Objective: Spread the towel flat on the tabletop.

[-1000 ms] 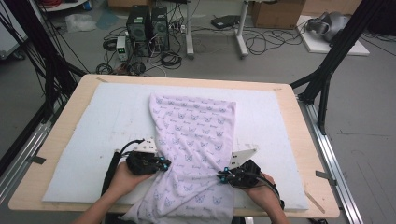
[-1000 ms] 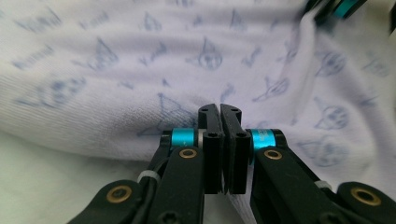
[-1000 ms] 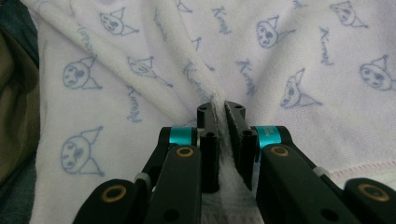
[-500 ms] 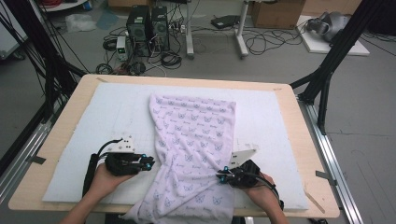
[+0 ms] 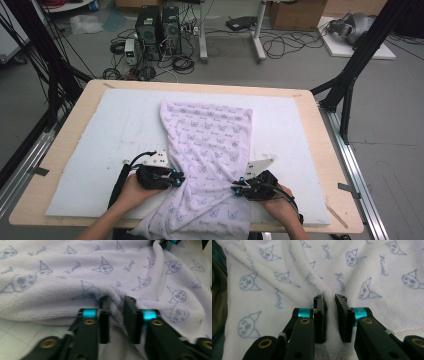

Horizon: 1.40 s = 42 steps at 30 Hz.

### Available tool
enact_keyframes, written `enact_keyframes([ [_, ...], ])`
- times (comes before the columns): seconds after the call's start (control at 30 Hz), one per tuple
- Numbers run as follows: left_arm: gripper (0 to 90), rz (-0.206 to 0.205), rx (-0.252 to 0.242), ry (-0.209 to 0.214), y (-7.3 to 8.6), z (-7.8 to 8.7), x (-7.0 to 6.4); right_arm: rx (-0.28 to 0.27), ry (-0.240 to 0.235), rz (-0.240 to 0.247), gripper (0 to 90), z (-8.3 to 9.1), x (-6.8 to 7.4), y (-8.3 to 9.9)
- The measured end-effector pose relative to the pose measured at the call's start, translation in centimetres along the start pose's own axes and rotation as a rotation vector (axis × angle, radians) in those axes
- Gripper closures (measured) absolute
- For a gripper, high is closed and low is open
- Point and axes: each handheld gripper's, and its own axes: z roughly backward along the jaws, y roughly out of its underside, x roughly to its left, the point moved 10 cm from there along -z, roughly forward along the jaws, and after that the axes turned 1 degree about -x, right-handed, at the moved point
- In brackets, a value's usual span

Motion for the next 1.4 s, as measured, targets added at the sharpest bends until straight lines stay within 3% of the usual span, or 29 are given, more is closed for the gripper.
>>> enact_keyframes([
  [0.13, 87.5, -0.006, -0.019, -0.038, -0.3, 1.4, 0.3, -0.008, 0.005, -0.001, 78.3, 0.0, -0.1, 0.0],
  [0.43, 87.6, 0.006, -0.070, -0.142, 0.1, 8.7, 1.4, -0.011, 0.006, -0.008, 78.3, 0.0, 0.0, 0.1],
  [0.63, 86.7, 0.012, -0.087, -0.150, 1.4, 11.4, 0.9, -0.008, 0.006, -0.009, 78.4, 0.0, 0.0, 0.1],
  [0.7, 81.4, 0.030, -0.102, -0.148, 1.8, 11.8, 0.8, -0.010, 0.005, -0.012, 78.3, 0.0, 0.0, 0.1],
  [0.9, 79.2, 0.075, -0.059, -0.167, 3.5, 10.7, 2.5, -0.011, 0.008, -0.018, 78.3, 0.0, 0.0, 0.1],
  [1.07, 72.6, 0.100, -0.025, -0.123, 3.7, 7.5, 3.0, -0.015, 0.007, -0.019, 78.2, 0.0, 0.0, 0.1],
  [1.23, 65.4, 0.077, 0.022, -0.085, 3.2, 4.3, 2.1, -0.013, 0.008, -0.017, 77.9, 0.0, 0.0, 0.1],
  [1.33, 67.6, 0.049, 0.033, -0.116, 3.0, 3.4, 2.0, -0.015, 0.008, -0.015, 77.8, 0.0, 0.0, 0.1],
  [1.4, 76.6, 0.037, 0.049, -0.145, 3.1, 3.5, 2.4, -0.015, 0.008, -0.013, 77.7, 0.0, 0.0, 0.1],
])
